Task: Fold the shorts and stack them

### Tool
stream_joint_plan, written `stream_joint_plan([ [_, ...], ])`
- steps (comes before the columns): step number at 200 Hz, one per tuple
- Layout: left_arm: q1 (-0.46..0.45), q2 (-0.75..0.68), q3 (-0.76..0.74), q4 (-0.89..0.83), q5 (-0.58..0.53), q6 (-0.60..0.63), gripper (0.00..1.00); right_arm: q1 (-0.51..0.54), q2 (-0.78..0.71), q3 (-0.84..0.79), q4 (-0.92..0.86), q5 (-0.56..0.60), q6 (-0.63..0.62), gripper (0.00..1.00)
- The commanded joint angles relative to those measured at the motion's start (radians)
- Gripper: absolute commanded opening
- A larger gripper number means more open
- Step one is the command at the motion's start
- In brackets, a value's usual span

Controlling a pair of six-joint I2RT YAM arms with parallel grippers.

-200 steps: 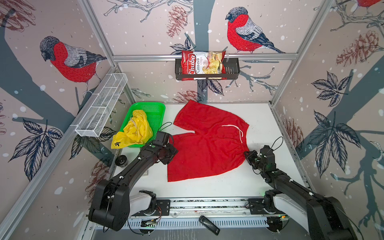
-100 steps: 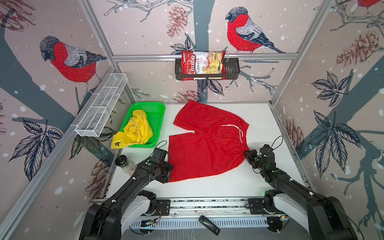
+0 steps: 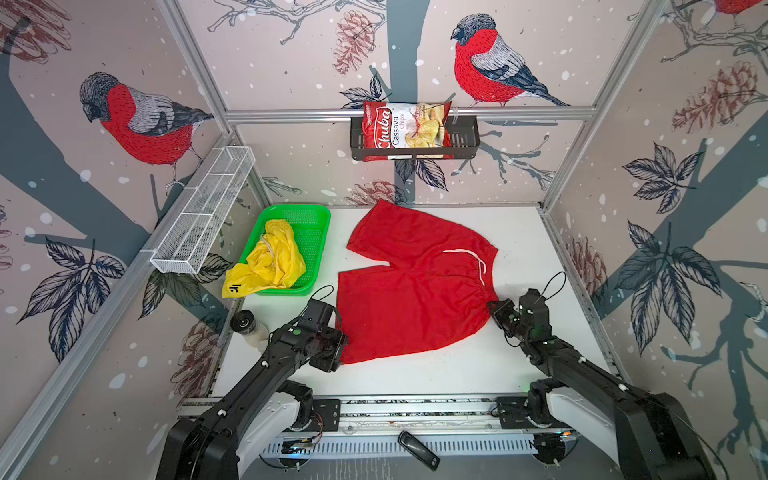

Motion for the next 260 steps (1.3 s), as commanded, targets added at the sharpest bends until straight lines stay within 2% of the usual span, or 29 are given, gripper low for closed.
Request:
stream_joint_plan([
  [1,-0.007,0.001,-0.016,-0.033,0.011,-0.019,0.52,0.002,0.003,0.006,0.019,0.009,-0.014,0.14],
  [48,-0.012,0.045,-0.033,0.008,-0.012,-0.003,0.52,0.003,0.0,0.003,0.02,0.009,-0.013,0.13],
  [67,-0.011,0.069,-0.05,0.044,-0.014,-0.005,0.48,0.003,-0.001,0.003,0.017,0.005,-0.015,0.13],
  [84,-0.011,0.084,-0.054,0.059,-0.038,-0.005,0.39,0.003,-0.002,0.006,0.008,0.004,-0.019,0.12],
  [127,-0.01,0.107,-0.053,0.066,-0.09,0.01,0.09,0.002,-0.013,0.016,-0.023,0.009,-0.036,0.11],
  [148,-0.009,0.105,-0.035,0.046,-0.113,0.031,0.0,0.001,-0.02,0.021,-0.045,0.01,-0.046,0.1],
  [170,-0.01,0.095,0.007,0.011,-0.154,0.076,0.0,0.002,-0.037,0.034,-0.082,0.01,-0.056,0.1],
  [194,-0.011,0.094,0.094,-0.043,-0.223,0.162,0.0,0.004,-0.071,0.081,-0.186,0.007,-0.083,0.1],
  [220,-0.015,0.093,0.232,-0.117,-0.316,0.264,0.0,0.004,-0.11,0.174,-0.393,0.013,-0.123,0.1],
  [260,-0.031,0.03,0.327,-0.208,-0.388,0.313,0.0,0.013,-0.178,0.275,-0.755,-0.008,-0.157,0.08],
])
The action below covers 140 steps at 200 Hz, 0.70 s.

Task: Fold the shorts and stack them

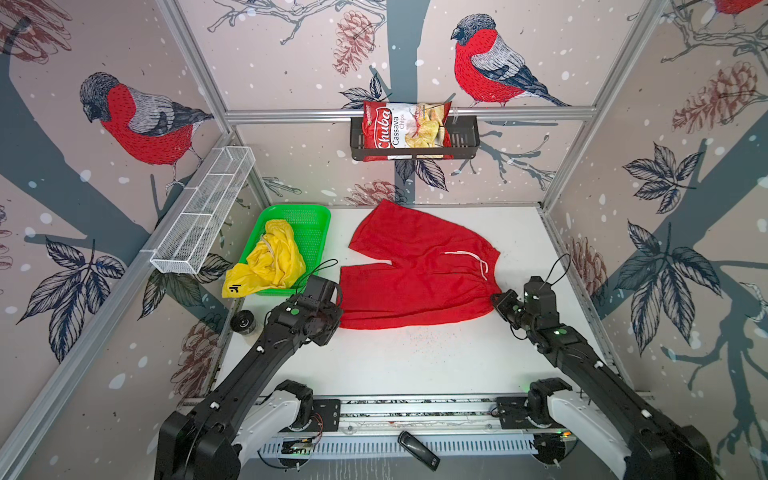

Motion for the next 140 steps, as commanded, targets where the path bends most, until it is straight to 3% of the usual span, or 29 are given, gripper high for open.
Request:
stream_joint_plan([
  [1,-0.007,-0.038,0.025,-0.109,-0.088,0.069,0.0,0.008,-0.037,0.043,-0.298,-0.008,-0.042,0.08],
  [48,-0.007,0.026,0.166,-0.057,-0.24,0.273,0.0,0.014,-0.114,0.185,-0.48,0.021,-0.082,0.07],
  [80,-0.007,0.116,0.308,0.061,-0.324,0.47,0.0,-0.024,-0.04,0.304,-0.549,0.037,-0.156,0.07],
  [140,-0.007,0.29,0.52,0.226,-0.386,0.71,0.0,-0.105,0.118,0.487,-0.638,0.0,-0.278,0.04],
])
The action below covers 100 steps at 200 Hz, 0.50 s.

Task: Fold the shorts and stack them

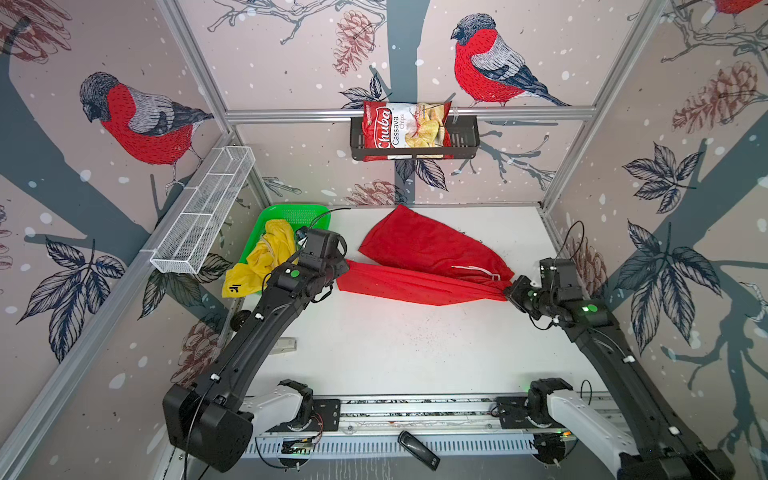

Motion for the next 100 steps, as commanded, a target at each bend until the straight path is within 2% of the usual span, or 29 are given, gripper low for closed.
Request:
stream_joint_plan([
  [1,0.004,0.046,0.071,0.102,-0.153,0.154,0.0,-0.027,0.048,0.05,-0.101,0.05,-0.091,0.04],
  [50,0.001,0.195,0.24,0.19,-0.203,0.314,0.0,-0.061,0.184,0.149,-0.196,0.006,-0.174,0.01],
  [100,-0.008,0.329,0.363,0.26,-0.25,0.397,0.0,-0.074,0.282,0.18,-0.206,0.018,-0.222,0.02],
])
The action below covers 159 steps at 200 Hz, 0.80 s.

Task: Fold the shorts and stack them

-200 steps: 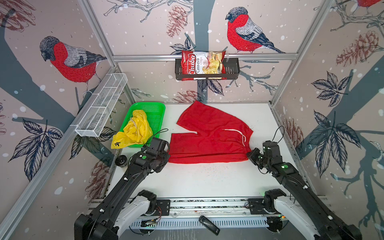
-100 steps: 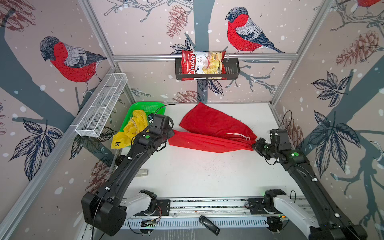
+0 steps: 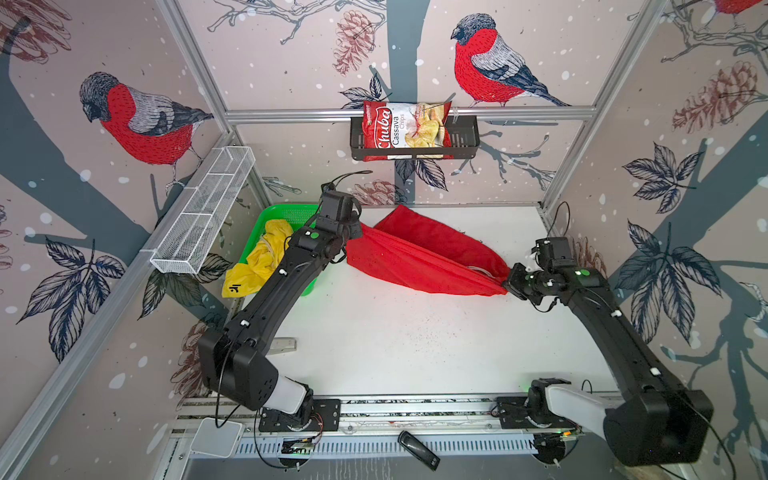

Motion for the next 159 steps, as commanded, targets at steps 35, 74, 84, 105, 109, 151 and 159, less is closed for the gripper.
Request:
stream_joint_plan([
  [35,0.001,0.108,0.109,0.176,-0.212,0.117,0.0,-0.042,0.076,0.033,-0.081,0.106,-0.091,0.02],
  [74,-0.003,0.196,0.215,0.186,-0.209,0.142,0.0,-0.053,0.159,0.087,-0.102,0.127,-0.109,0.02],
  [84,-0.006,0.205,0.235,0.193,-0.209,0.149,0.0,-0.054,0.168,0.099,-0.106,0.13,-0.11,0.02],
  [105,-0.013,0.205,0.263,0.192,-0.2,0.151,0.0,-0.057,0.182,0.121,-0.126,0.136,-0.115,0.02],
  [109,-0.014,0.201,0.265,0.193,-0.198,0.152,0.0,-0.058,0.181,0.123,-0.129,0.138,-0.116,0.02],
  [151,-0.023,0.166,0.249,0.216,-0.197,0.169,0.0,-0.061,0.165,0.135,-0.162,0.152,-0.119,0.02],
  [159,-0.023,0.164,0.244,0.225,-0.2,0.176,0.0,-0.059,0.158,0.135,-0.166,0.154,-0.119,0.02],
])
